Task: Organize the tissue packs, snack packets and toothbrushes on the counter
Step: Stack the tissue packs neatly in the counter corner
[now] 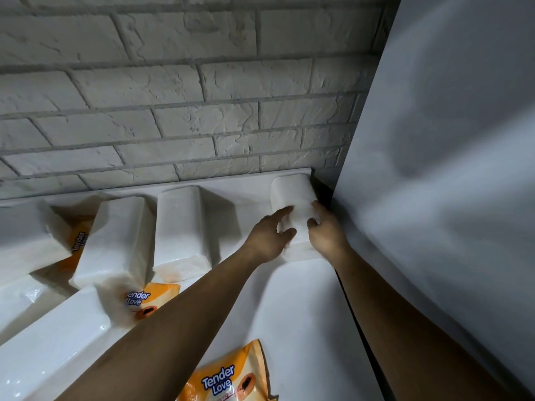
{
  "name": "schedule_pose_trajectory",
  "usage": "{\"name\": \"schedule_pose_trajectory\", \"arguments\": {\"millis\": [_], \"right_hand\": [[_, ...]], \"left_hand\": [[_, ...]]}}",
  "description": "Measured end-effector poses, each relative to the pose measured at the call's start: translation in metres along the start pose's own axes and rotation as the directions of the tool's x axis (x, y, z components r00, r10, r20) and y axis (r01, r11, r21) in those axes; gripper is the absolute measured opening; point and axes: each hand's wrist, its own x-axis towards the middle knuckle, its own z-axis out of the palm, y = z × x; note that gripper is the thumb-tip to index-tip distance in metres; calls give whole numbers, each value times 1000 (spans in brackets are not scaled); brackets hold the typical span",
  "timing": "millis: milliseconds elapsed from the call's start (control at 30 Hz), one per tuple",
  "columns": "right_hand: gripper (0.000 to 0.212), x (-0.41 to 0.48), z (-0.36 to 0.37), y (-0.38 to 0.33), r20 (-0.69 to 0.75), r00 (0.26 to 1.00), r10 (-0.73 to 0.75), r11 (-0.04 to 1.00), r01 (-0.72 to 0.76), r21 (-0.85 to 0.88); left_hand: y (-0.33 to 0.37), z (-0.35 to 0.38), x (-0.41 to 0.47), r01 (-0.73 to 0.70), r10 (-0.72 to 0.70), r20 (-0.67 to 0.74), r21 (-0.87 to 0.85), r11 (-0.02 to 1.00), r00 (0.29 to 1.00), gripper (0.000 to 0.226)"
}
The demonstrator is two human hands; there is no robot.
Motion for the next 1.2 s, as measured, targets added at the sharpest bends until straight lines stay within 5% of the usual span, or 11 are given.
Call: {"name": "schedule_pose_trajectory", "arguments": {"millis": [467,700,900,1200], "right_hand": [[53,2,0,-4,-47,999,-23,996,19,-86],[57,-23,15,-45,-275,917,-289,925,194,-327],[56,-41,56,-97,-214,906,-366,923,325,-204],[61,-66,130,-142,69,981,-180,981,184,-58]], "left_hand": [[12,-10,-9,4,-4,-11,16,1000,1000,60],[12,-54,-36,5,-17,-204,-57,998,979,60],[-3,-121,-63,3,16,-420,45,999,907,56],[-54,-181,-94,160,-121,-472,42,986,873,58]]}}
